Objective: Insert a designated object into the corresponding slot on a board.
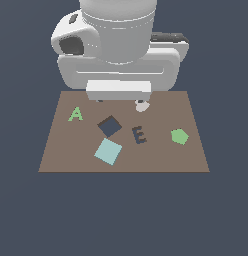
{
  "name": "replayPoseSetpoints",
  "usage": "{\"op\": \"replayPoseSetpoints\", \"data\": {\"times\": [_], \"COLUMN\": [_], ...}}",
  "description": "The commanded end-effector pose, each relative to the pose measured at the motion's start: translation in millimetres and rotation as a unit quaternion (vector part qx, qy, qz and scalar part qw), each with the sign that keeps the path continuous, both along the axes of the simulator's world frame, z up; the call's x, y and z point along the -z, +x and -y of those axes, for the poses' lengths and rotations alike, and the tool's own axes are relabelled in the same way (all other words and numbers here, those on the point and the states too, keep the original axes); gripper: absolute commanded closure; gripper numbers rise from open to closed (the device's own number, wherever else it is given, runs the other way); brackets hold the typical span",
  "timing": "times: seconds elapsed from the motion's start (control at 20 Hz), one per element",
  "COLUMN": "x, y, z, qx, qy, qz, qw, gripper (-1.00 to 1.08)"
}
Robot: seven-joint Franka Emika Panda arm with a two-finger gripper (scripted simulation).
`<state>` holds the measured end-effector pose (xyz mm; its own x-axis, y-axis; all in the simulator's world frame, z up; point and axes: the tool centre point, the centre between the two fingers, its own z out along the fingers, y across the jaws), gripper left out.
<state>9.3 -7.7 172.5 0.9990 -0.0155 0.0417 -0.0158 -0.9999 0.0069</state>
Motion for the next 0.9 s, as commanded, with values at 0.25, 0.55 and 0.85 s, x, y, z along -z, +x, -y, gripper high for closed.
{"op": "replayPoseSetpoints", "data": {"times": [0.25, 0.55, 0.85], "x": [4.5, 21.8, 51.4], "y": [3.3, 15.9, 36.9], "z": [0.6, 3.6, 10.5], "qx": [0.008, 0.038, 0.091], "qy": [0.000, 0.001, 0.002], "qz": [-0.001, -0.003, -0.008], "qw": [1.0000, 0.9993, 0.9958], "gripper": [-0.92, -0.92, -0.92]}}
